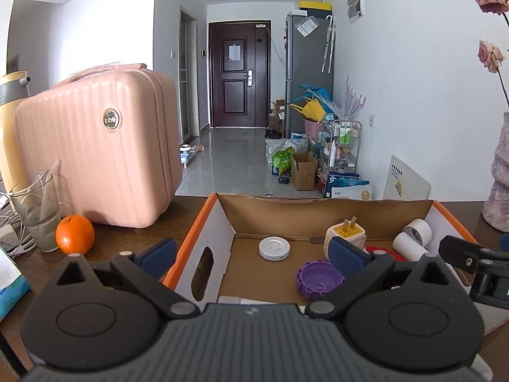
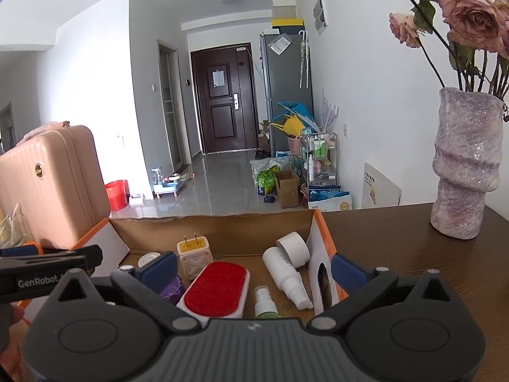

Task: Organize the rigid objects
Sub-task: 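Withdraw both tools from the box toward the blue bottle cap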

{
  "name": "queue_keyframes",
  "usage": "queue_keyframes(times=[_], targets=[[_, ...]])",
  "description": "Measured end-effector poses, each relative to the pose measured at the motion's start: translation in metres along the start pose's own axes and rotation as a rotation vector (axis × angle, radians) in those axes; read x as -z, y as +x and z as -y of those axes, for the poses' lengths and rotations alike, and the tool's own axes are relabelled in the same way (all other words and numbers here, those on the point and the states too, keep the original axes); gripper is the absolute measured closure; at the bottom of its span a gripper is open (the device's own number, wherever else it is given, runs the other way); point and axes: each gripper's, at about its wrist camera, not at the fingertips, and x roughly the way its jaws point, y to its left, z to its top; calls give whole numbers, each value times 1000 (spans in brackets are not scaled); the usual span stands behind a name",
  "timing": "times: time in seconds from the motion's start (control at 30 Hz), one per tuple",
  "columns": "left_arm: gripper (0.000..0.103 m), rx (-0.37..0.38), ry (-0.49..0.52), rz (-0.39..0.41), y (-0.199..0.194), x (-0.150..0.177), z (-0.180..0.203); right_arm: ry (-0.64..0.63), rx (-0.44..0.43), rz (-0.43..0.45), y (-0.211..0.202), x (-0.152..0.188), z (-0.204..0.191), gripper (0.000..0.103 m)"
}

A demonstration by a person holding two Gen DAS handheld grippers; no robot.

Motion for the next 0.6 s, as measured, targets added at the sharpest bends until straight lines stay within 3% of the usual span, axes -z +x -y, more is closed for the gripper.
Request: queue_keyframes(times=[0.6], targets=[[0, 56, 5, 51, -50, 19, -8, -45, 1, 76, -56, 17, -1, 0]])
